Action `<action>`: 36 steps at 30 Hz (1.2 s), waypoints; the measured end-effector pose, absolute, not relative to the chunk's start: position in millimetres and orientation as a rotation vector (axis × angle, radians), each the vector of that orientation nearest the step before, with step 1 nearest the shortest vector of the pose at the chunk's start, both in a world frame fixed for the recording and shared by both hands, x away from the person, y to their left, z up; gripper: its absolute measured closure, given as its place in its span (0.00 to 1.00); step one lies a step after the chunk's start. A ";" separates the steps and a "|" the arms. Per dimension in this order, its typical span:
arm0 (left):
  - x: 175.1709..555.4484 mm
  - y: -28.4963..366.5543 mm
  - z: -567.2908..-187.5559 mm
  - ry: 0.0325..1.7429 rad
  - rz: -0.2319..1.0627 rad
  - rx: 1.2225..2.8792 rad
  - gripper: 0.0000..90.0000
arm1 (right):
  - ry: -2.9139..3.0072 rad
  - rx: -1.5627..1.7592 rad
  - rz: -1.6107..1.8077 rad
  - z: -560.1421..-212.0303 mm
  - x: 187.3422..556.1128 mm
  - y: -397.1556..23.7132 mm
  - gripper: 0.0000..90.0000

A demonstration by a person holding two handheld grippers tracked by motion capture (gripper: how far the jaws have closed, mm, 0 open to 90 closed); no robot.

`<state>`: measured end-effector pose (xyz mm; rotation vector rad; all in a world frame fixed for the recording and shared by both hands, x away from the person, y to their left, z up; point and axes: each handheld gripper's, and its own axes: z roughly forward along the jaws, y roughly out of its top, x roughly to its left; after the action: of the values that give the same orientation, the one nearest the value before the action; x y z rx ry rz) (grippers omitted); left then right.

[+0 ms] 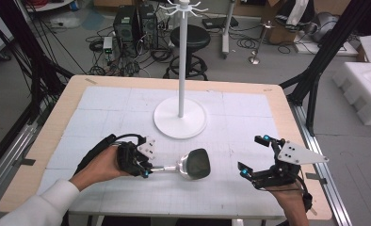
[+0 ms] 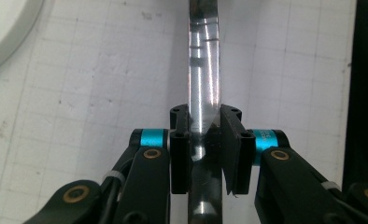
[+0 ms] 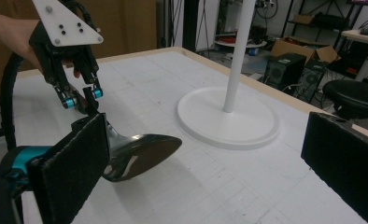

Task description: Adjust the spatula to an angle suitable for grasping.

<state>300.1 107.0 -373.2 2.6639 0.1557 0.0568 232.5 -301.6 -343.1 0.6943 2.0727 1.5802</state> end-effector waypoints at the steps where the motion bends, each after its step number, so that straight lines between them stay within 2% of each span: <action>1: 301.0 105.3 -370.9 0.154 0.054 2.662 0.83 | 2.074 0.694 1.582 -342.3 232.0 -302.0 0.01; 17: 313.0 61.3 -348.7 0.080 0.064 2.636 0.83 | 2.027 0.650 1.629 -327.4 224.7 -304.6 0.01; 36: 316.4 -11.3 -367.8 -0.023 0.029 2.664 0.83 | 2.004 0.661 1.635 -328.3 224.5 -312.2 0.01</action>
<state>316.4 -11.3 -367.8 2.6643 -0.0234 0.0285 224.5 -312.2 -328.3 0.6610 2.0036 1.6353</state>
